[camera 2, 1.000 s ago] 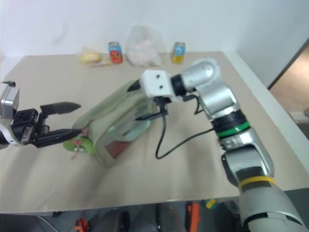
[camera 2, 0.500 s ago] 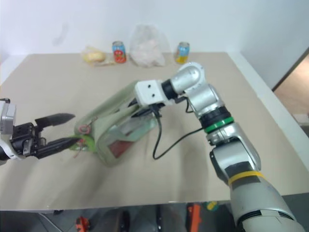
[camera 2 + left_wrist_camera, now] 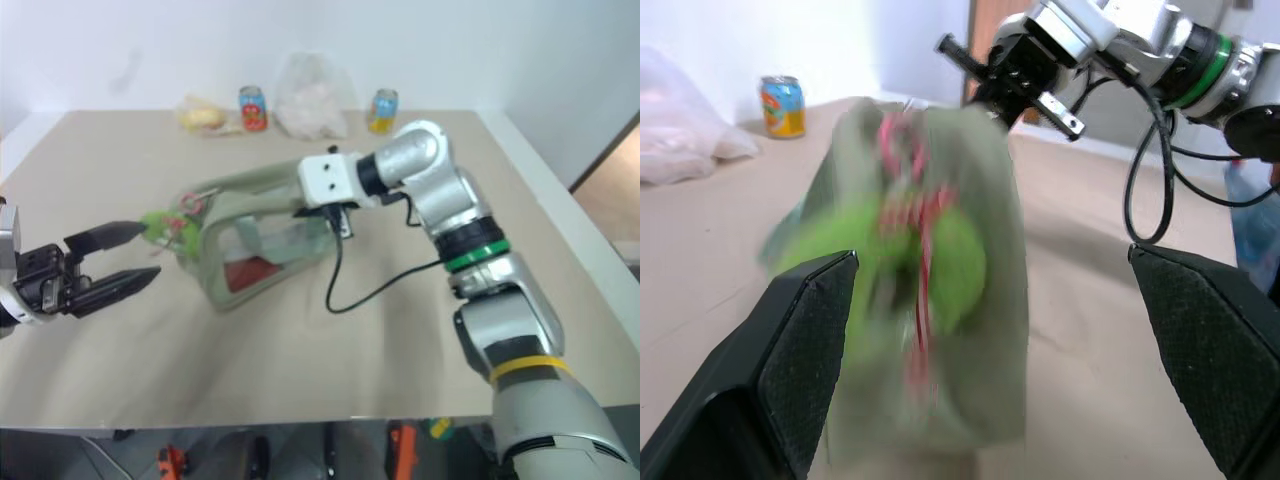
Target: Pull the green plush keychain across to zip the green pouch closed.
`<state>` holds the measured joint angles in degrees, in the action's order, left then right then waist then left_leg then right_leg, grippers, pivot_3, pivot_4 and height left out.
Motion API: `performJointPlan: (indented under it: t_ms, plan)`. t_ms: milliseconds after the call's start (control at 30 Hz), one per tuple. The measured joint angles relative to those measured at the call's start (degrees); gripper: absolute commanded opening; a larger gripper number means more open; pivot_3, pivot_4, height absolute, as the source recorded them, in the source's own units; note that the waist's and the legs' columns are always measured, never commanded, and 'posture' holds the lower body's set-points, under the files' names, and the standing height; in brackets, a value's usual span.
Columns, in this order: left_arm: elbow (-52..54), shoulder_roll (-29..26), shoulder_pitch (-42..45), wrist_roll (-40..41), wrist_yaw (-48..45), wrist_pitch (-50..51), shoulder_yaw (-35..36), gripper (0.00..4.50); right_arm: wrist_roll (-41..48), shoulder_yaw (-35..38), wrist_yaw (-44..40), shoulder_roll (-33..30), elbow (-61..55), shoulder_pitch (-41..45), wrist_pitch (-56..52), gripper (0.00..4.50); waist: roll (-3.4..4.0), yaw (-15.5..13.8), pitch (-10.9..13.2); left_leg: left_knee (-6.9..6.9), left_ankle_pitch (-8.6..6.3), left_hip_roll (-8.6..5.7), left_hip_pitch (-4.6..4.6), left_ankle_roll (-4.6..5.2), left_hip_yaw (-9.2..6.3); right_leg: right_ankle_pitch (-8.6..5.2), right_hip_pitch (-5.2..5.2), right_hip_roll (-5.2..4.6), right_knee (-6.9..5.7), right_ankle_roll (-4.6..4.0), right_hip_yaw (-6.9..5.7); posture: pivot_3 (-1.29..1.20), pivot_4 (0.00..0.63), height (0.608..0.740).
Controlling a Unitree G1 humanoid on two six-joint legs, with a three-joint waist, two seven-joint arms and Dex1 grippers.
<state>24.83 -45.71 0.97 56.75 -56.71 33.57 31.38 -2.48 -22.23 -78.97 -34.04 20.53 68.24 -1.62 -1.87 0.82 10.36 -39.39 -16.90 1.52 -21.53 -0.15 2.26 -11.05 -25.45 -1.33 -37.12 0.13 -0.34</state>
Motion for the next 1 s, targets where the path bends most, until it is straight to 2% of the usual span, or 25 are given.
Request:
performJointPlan:
  t_ms: [100, 233, 400, 667, 1000]
  plan:
    - [1.05, 1.23, -0.87, 0.01, 0.44, -0.04, 0.00, 4.50, 0.04, 0.97, -0.18, -2.56, -7.33, 0.12, -12.45, 0.06, 0.03, 0.14, 0.02, 0.02, -0.01, 0.03, 0.00, 0.01, -0.04, -0.04, -0.01, 0.05, 0.00, -0.06, -0.08, 0.00, 0.150, 0.740]
    - [1.21, 2.20, -0.79, -0.03, 1.47, -0.10, -0.64, 4.50, 0.39, 1.04, -0.65, -3.67, -12.61, 0.51, -19.42, 0.06, 0.09, 0.40, 0.05, 0.05, -0.01, 0.17, 0.02, 0.01, -0.08, -0.09, -0.02, 0.19, -0.01, -0.15, -0.11, 0.00, 0.150, 0.740]
    - [1.23, 2.78, 0.89, -0.12, 2.26, -0.27, -2.85, 4.50, 0.27, 0.72, 1.65, -1.22, -16.43, 2.21, -30.10, 0.06, 0.10, 0.35, 0.06, 0.05, 0.01, 0.26, 0.03, -0.02, -0.20, -0.08, -0.03, 0.52, -0.03, -0.29, -0.15, 0.00, 0.150, 0.740]
    - [1.25, 2.77, 1.56, 0.05, 2.62, -0.84, -3.54, 4.50, -1.31, -3.38, 5.37, 0.46, -19.69, -2.98, -35.59, 0.06, 0.10, 0.33, 0.06, 0.04, 0.01, 0.23, 0.02, -0.02, -0.17, -0.09, -0.01, 0.39, -0.04, -0.26, -0.13, 0.00, 0.150, 0.740]
    - [1.14, -0.52, 3.49, 2.01, 2.55, -0.54, -2.14, 4.50, 1.07, 0.46, 13.31, 6.24, -16.93, -5.23, -38.42, 0.06, 0.02, 0.76, 0.01, 0.04, 0.06, 0.34, 0.13, -0.10, -0.18, -0.06, 0.02, 0.69, -0.06, -0.32, -0.13, 0.00, 0.150, 0.740]
